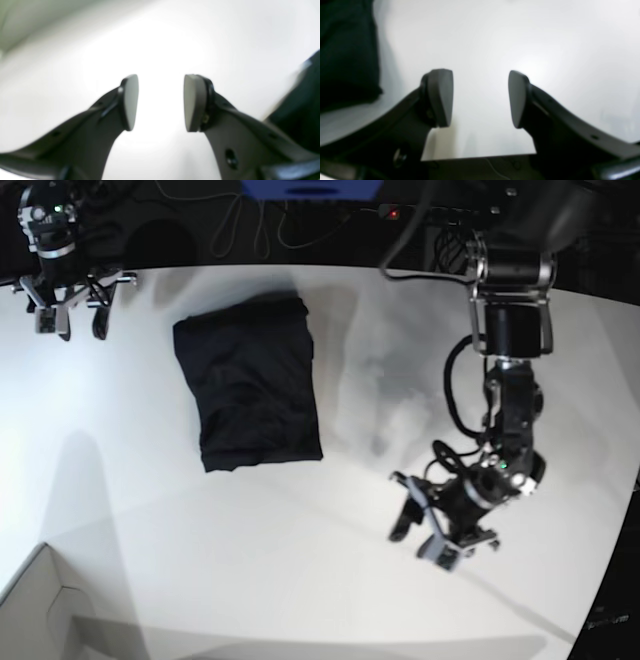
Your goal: Layout the t-shirt on the table in an organized manner, then fold the t-shirt properly
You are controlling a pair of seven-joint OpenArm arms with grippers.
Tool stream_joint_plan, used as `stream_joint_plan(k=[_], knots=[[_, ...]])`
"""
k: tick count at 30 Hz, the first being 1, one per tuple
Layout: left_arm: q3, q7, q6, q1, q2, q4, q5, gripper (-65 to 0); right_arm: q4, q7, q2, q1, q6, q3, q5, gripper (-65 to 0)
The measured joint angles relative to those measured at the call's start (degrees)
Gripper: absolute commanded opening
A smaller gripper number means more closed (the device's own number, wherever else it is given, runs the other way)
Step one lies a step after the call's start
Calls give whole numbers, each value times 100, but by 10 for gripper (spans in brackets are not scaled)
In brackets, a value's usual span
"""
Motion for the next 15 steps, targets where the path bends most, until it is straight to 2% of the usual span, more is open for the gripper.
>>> stream_joint_plan(k=[5,9,12,15], knots=[[-1473,275,11,868,13,422,-15,-366,-684,22,391,365,15,-280,24,-297],[-2208,323,0,1609,20,813,-11,-366,-1239,0,743,498,-2,-608,7,-297],[-2634,332,39,2234,15,1113,-450,-367,-1641,96,1040,529,-2,-1073,68,-297],[-2907,302,-4,2769,39,1377,-1021,-368,-1930,262,1106,706,-9,-1287,105,-296]])
